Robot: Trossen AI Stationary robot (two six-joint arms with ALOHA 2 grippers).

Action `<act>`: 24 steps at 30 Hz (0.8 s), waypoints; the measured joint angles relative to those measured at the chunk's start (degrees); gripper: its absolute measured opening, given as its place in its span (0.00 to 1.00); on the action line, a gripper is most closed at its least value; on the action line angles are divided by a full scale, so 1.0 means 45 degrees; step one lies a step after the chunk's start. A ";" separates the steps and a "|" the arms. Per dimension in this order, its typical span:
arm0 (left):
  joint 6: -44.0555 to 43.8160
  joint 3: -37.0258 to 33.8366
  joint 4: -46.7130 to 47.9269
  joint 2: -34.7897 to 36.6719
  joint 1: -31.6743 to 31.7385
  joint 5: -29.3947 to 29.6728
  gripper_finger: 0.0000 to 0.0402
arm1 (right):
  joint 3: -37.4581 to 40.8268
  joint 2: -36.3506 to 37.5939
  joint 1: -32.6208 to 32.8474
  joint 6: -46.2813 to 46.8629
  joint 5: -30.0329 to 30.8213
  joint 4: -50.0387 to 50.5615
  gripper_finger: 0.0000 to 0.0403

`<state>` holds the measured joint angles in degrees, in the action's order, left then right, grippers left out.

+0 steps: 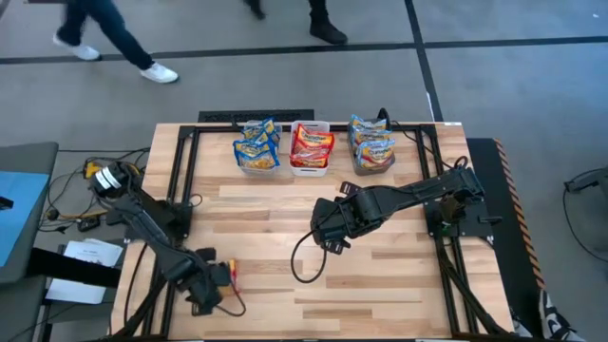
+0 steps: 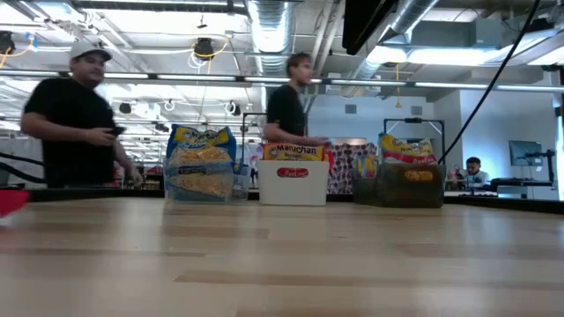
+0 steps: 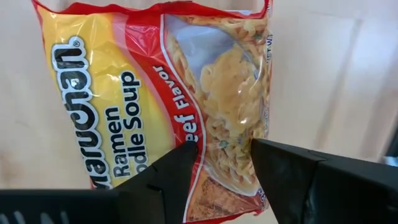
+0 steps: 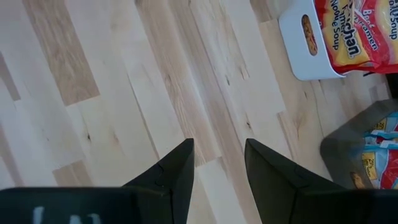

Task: Sort Maruchan noodles
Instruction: Put the red noodle pack into the white bin

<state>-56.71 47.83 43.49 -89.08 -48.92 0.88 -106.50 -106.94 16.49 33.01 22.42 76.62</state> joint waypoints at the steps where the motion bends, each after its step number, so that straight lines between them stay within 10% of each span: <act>1: 0.0420 0.0000 0.0092 0.0002 0.0262 0.0005 0.41 | 0.0000 0.0000 0.0000 0.0003 0.0001 0.0000 0.41; 24: 0.9416 0.0991 -0.0163 -0.0194 0.6593 0.1376 0.41 | 0.0000 0.0000 -0.0019 0.0000 0.0003 -0.0015 0.41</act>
<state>-14.34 52.29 42.75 -89.95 -19.26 7.08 -106.50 -106.94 16.40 33.01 22.44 76.55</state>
